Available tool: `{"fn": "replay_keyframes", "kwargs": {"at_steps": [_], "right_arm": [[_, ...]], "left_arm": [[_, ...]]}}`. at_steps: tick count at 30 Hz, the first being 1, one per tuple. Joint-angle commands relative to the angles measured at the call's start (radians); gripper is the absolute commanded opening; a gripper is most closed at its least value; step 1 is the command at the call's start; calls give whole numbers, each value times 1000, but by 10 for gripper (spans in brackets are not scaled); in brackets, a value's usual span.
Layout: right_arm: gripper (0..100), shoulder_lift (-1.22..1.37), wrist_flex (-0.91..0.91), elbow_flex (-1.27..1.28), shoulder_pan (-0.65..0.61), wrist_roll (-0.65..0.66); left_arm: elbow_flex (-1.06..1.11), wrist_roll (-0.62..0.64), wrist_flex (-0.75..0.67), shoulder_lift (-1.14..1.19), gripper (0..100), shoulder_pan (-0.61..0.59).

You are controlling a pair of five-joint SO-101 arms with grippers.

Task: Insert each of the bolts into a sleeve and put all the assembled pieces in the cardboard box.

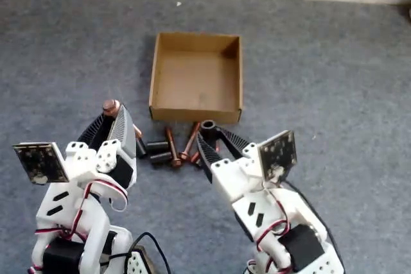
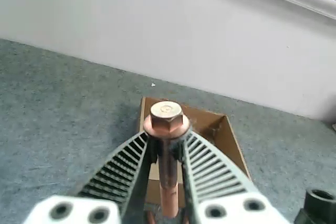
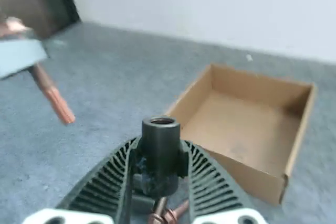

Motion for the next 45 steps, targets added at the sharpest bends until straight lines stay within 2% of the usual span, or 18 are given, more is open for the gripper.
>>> {"fn": "replay_keyframes", "kwargs": {"at_steps": [1,6,10,14,23,28,32,40,45], "right_arm": [[5,-73,-94,71,-24,-6],[5,-166,-166,219,-102,3],[5,-157,-168,269,-145,118],[5,-159,-170,268,-171,160],[5,-159,-305,317,-168,163],[5,-159,-351,364,-168,193],[5,-159,-426,414,-168,276],[5,-159,-441,426,-170,281],[5,-159,-441,443,-171,282]], "left_arm": [[-12,14,-60,-8,7,53],[-12,14,-120,-8,7,150],[-12,12,-169,-8,7,160],[-4,12,-192,-1,7,166],[30,15,-190,-1,7,170],[67,107,-190,-1,7,170],[79,106,-190,-1,7,170],[102,66,-193,-1,7,294],[102,61,-281,-5,7,236]]}}
